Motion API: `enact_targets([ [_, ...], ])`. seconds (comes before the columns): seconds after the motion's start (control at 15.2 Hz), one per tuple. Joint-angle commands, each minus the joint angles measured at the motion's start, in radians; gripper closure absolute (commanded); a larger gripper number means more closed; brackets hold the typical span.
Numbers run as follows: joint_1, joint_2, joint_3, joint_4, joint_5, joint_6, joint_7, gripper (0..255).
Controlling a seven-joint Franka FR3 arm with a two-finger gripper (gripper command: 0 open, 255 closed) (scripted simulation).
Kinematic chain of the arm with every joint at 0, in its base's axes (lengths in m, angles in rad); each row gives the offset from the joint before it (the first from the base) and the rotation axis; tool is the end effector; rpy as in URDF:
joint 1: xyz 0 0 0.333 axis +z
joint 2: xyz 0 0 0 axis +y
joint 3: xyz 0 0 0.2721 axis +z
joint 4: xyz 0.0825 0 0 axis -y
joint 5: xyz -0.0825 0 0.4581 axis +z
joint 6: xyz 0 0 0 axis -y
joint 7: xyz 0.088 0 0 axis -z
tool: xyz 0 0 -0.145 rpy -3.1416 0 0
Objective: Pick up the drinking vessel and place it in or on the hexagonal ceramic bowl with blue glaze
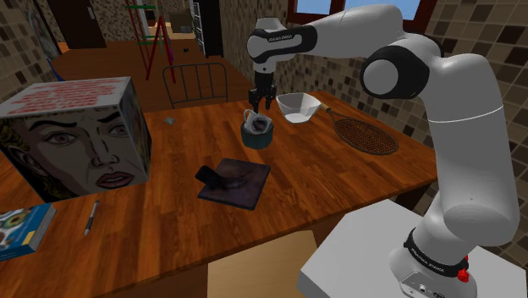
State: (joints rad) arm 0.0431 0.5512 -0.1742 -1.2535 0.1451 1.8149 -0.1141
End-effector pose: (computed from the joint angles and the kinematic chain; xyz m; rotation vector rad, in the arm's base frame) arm 0.7649 -0.0616 0.3563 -3.0933 0.0381 -0.0369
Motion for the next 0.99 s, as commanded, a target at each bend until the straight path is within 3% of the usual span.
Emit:
enact_targets([
  [0.0,0.000,0.000,0.000,0.000,0.000,0.000,0.000,0],
  [0.2,0.000,0.000,0.000,0.000,0.000,0.000,0.000,0],
  [0.46,-0.012,0.006,-0.002,0.137,-0.001,-0.131,0.006,0],
  [0.92,-0.012,0.006,-0.002,0.137,-0.001,-0.131,0.006,0],
])
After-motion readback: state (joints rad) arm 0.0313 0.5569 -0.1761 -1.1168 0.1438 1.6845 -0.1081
